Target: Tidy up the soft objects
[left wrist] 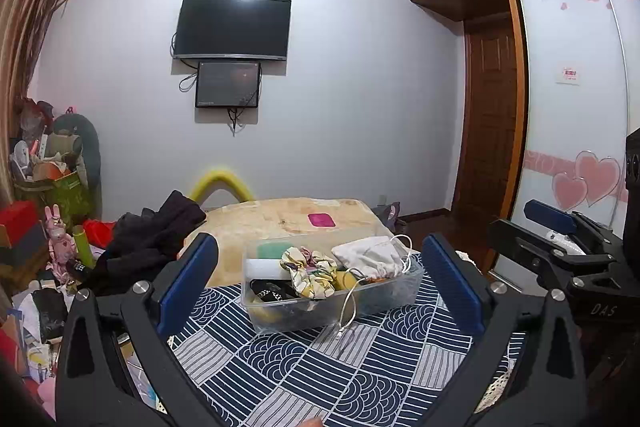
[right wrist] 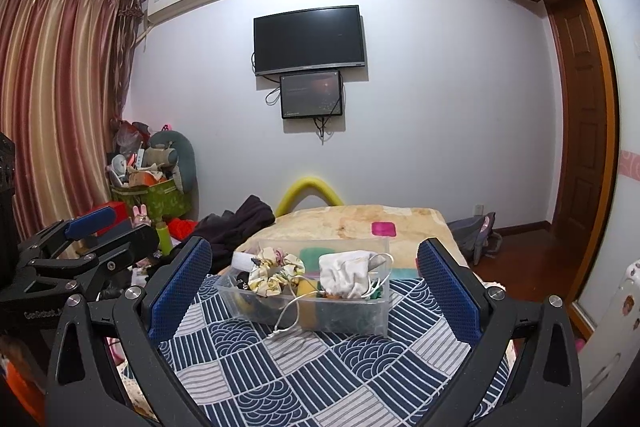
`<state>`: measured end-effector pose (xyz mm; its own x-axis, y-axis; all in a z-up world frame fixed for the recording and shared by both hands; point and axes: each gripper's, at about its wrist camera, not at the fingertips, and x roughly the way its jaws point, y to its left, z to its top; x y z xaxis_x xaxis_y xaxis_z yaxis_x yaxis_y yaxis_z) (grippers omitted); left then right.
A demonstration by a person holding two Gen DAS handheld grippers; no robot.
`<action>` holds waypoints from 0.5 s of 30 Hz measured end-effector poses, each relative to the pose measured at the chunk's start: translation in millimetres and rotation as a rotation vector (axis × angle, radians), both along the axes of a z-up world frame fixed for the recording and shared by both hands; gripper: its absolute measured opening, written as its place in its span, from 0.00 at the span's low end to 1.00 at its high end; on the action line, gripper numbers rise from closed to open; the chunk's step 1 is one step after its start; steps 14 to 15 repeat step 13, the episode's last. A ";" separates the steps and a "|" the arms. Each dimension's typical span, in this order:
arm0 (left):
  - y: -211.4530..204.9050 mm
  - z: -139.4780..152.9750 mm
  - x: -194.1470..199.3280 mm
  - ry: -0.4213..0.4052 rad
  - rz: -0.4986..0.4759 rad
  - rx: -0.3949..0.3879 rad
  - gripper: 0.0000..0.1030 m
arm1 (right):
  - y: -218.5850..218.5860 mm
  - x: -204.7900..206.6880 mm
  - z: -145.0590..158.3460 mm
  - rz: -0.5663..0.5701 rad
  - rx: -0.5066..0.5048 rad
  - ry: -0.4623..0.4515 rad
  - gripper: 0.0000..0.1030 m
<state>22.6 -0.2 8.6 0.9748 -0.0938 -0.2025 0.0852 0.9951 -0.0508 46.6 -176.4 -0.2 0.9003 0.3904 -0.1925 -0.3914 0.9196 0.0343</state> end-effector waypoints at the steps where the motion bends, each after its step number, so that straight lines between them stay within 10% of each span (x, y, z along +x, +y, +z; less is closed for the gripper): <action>1: -0.3 0.1 0.0 0.001 0.000 0.001 1.00 | 0.0 0.5 -0.1 0.000 0.001 0.002 1.00; 15: 0.8 -2.5 5.2 0.017 0.014 -0.008 1.00 | 0.6 1.8 -1.1 0.006 0.005 0.007 1.00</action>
